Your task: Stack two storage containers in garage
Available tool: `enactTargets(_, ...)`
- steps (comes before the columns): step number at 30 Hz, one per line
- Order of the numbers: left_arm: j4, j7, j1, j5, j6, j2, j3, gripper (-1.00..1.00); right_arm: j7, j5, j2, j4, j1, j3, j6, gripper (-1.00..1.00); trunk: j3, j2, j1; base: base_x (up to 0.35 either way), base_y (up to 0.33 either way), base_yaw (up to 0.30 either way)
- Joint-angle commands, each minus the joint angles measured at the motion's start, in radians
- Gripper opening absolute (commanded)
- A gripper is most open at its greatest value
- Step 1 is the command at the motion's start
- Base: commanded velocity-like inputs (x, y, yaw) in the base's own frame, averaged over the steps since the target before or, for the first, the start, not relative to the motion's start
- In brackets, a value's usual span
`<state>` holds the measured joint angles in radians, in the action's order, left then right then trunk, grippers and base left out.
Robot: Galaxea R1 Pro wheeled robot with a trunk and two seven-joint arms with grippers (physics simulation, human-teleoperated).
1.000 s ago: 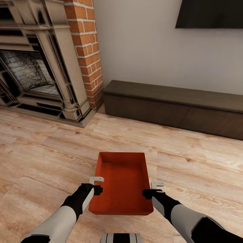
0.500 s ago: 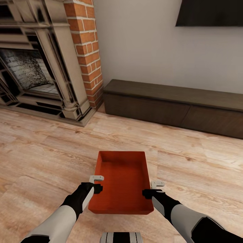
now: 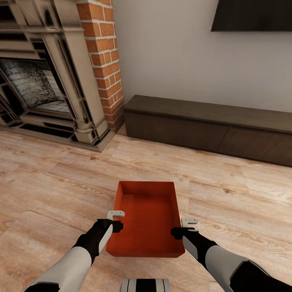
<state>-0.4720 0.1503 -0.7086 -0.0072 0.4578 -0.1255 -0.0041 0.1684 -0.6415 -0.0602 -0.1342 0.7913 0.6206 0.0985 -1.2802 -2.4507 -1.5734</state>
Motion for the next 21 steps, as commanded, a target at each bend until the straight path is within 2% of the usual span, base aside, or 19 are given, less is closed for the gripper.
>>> enactTargets(1, -0.002, 0.003, 0.0, 0.0, 0.005, 0.001, 0.0, 1.0, 0.006, -0.006, 0.0, -0.002, 0.0, 0.008, 0.006, 1.0, -0.001, 0.0, 0.0, 0.0, 0.0, 0.0)
enactTargets(7, -0.002, 0.003, 0.0, 0.0, 0.005, 0.012, 0.001, 1.0, 0.006, -0.006, 0.0, -0.002, 0.0, 0.008, 0.006, 1.0, -0.001, 0.0, 0.0, 0.0, 0.0, 0.0)
enactTargets(21, -0.002, 0.003, 0.0, 0.0, 0.005, 0.015, 0.001, 1.0, 0.006, -0.006, 0.0, -0.002, 0.0, 0.008, 0.006, 1.0, -0.001, 0.0, 0.0, 0.0, 0.0, 0.0)
